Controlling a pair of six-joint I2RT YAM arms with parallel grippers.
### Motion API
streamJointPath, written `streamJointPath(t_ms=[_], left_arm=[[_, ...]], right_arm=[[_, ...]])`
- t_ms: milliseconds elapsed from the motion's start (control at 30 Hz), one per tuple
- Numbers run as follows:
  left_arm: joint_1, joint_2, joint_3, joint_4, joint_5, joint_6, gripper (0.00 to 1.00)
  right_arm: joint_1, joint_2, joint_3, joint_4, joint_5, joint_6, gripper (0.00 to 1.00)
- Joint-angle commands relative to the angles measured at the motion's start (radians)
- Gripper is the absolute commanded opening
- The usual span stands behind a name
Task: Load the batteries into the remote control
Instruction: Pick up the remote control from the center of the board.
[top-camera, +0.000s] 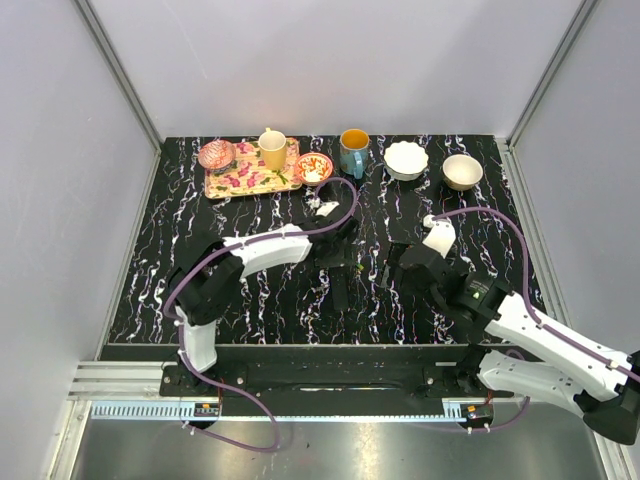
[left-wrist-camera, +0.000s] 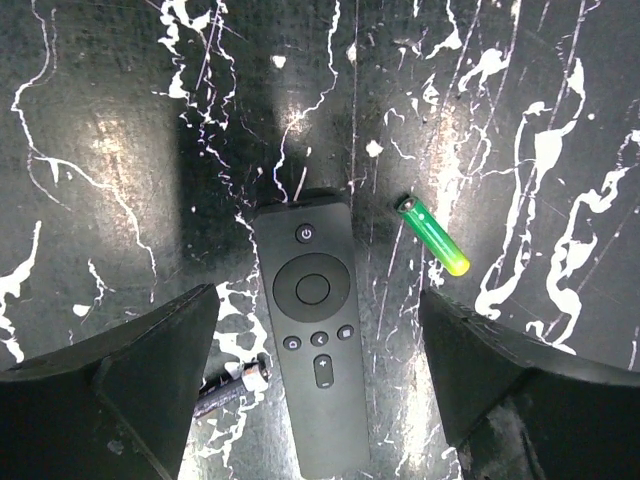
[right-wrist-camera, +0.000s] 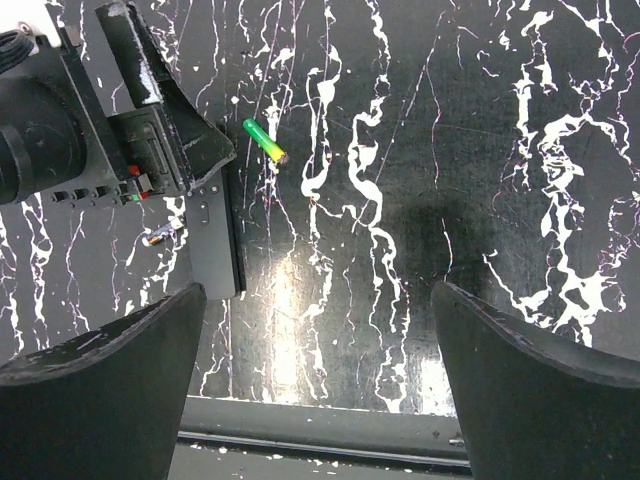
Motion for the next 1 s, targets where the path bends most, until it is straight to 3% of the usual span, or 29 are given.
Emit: streamJointPath(t_ms=[0,500,967], left_arm=[[-0.004,0.028,0.047,-0.028,-0.026,0.004,0.84],[-0.013,0.123,0.079,-0.071,-0.029,-0.001,0.7],[-0.061,0.194,0.185,-0.262,-0.131,-0.174,0.62]], right_arm=[[-0.008,0.004,-0.002,0.012,0.03,0.001,0.99],[-0.008,-0.004,-0.011,0.02,0.038,0.01,1.0],[-0.01,-0.03,-0.037,0.032,0.024,0.001,1.0]])
